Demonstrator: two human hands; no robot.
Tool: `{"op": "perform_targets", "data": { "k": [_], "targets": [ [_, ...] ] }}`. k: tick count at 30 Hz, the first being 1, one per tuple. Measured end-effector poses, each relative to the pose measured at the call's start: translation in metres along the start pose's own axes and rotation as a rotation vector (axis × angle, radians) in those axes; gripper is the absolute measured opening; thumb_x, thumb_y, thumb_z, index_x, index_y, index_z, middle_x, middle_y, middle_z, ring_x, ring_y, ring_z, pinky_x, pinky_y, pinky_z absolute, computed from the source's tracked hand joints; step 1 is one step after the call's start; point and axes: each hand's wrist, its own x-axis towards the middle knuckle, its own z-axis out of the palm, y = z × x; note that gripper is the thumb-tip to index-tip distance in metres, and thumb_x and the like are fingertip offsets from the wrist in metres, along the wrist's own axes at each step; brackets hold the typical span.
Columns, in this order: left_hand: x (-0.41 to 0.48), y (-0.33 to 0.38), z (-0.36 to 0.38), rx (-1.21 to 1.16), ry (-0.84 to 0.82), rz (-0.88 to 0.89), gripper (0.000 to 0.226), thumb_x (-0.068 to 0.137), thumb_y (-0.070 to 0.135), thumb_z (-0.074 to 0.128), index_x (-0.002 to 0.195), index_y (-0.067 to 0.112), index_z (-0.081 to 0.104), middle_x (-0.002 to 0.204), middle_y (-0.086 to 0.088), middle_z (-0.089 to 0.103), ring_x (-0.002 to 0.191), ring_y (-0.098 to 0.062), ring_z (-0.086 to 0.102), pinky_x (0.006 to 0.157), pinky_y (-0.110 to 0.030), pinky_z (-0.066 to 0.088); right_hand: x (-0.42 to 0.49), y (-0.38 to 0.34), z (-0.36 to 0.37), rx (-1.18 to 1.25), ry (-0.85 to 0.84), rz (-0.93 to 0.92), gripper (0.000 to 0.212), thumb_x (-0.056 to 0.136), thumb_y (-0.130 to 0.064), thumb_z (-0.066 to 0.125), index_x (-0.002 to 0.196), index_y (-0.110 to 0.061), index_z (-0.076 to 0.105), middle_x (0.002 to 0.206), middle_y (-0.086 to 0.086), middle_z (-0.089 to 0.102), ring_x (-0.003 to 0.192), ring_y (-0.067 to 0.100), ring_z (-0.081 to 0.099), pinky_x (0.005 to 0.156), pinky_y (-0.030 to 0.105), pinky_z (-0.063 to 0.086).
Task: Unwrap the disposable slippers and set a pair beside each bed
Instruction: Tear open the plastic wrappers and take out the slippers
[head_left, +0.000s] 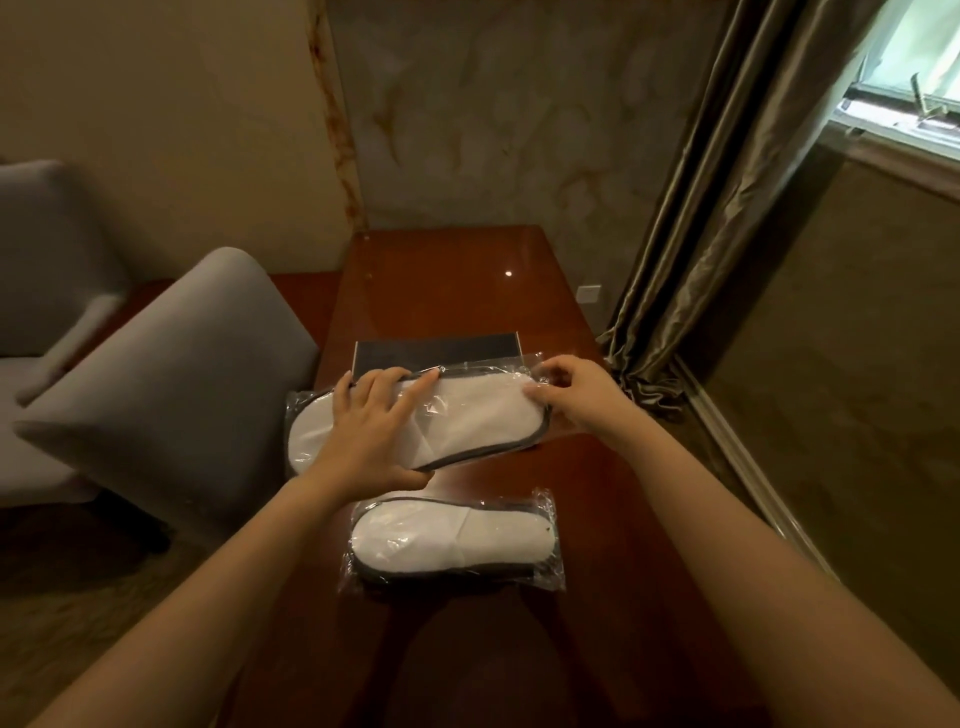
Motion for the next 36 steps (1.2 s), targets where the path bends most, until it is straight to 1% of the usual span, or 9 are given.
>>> {"op": "perform_targets", "data": {
  "k": [3,7,11,13,16,20,22,27,36],
  "targets": [
    [0.002,-0.003,0.002,-0.017,-0.052,-0.008,0.116,0.054,0.067,0.066,0.146,0.039,0.000,0.146,-0.002,0.021,0.136,-0.025,0.015,0.117,-0.050,0.003,0.003,0.001,-0.006,0.211,0.015,-0.002,0.017,0.085,-0.013,0.065,0.101,-0.017,0.062,0.093,-0.001,0.062,0.077,0.007,0.060,0.050,0.007,0.049],
    [0.000,-0.013,0.003,-0.052,-0.136,-0.026,0.122,0.054,0.062,0.070,0.146,0.039,-0.007,0.150,-0.002,0.015,0.138,-0.025,0.011,0.115,-0.047,0.010,0.006,0.009,-0.025,0.328,0.116,0.038,0.024,0.085,-0.012,0.065,0.109,-0.010,0.064,0.095,-0.001,0.064,0.082,0.008,0.063,0.050,0.009,0.050],
    [0.000,-0.019,0.001,-0.070,-0.200,-0.023,0.120,0.055,0.057,0.072,0.146,0.037,-0.003,0.149,-0.003,0.016,0.137,-0.026,0.011,0.115,-0.048,0.013,0.004,0.017,-0.041,0.009,0.019,-0.070,0.029,0.086,-0.023,0.065,0.114,-0.021,0.058,0.101,-0.008,0.060,0.091,0.005,0.060,0.061,0.011,0.047],
    [0.002,-0.019,0.000,-0.077,-0.226,-0.015,0.119,0.055,0.056,0.072,0.146,0.038,-0.003,0.149,-0.003,0.015,0.138,-0.026,0.011,0.116,-0.047,0.012,0.006,0.014,-0.046,-0.174,-0.180,-0.119,0.054,0.082,-0.032,0.068,0.131,-0.024,0.046,0.116,-0.011,0.052,0.107,0.009,0.054,0.078,0.013,0.045],
    [0.008,-0.016,0.001,-0.073,-0.237,0.010,0.118,0.056,0.055,0.072,0.146,0.038,-0.002,0.150,-0.005,0.013,0.139,-0.026,0.010,0.118,-0.048,0.010,0.013,0.005,-0.049,-0.496,-0.435,-0.159,0.089,0.074,-0.045,0.072,0.145,-0.031,0.020,0.139,-0.011,0.028,0.122,0.008,0.031,0.100,0.023,0.032],
    [0.019,-0.010,0.004,-0.042,-0.235,0.062,0.116,0.057,0.054,0.072,0.146,0.039,-0.001,0.151,-0.005,0.011,0.140,-0.027,0.010,0.118,-0.050,0.010,0.024,0.000,-0.035,-0.879,-0.519,-0.182,0.116,0.062,-0.054,0.077,0.148,-0.031,0.002,0.151,-0.008,0.012,0.136,0.022,0.018,0.113,0.044,0.026],
    [0.024,-0.010,0.006,-0.036,-0.237,0.065,0.115,0.058,0.052,0.072,0.146,0.040,-0.001,0.151,-0.004,0.011,0.140,-0.027,0.009,0.117,-0.048,0.010,0.027,0.004,-0.030,-1.006,-0.511,-0.190,0.123,0.061,-0.057,0.077,0.148,-0.030,-0.006,0.153,-0.002,0.011,0.137,0.028,0.017,0.113,0.046,0.025],
    [0.040,-0.013,0.014,-0.014,-0.314,0.073,0.116,0.060,0.052,0.074,0.147,0.039,-0.003,0.154,-0.005,0.006,0.142,-0.028,0.006,0.117,-0.048,0.008,0.027,0.022,-0.024,-1.102,-0.428,-0.269,0.125,0.062,-0.056,0.073,0.147,-0.028,-0.014,0.144,0.006,0.022,0.124,0.028,0.030,0.107,0.040,0.031],
    [0.052,-0.036,0.039,-0.062,-0.399,-0.034,0.115,0.066,0.050,0.074,0.146,0.040,-0.008,0.155,-0.008,0.010,0.142,-0.029,0.014,0.117,-0.049,0.017,0.027,0.043,-0.068,-0.927,-0.428,-0.109,0.120,0.064,-0.053,0.073,0.147,-0.033,-0.011,0.138,0.003,0.024,0.125,0.026,0.029,0.106,0.041,0.031]
  ]
}}
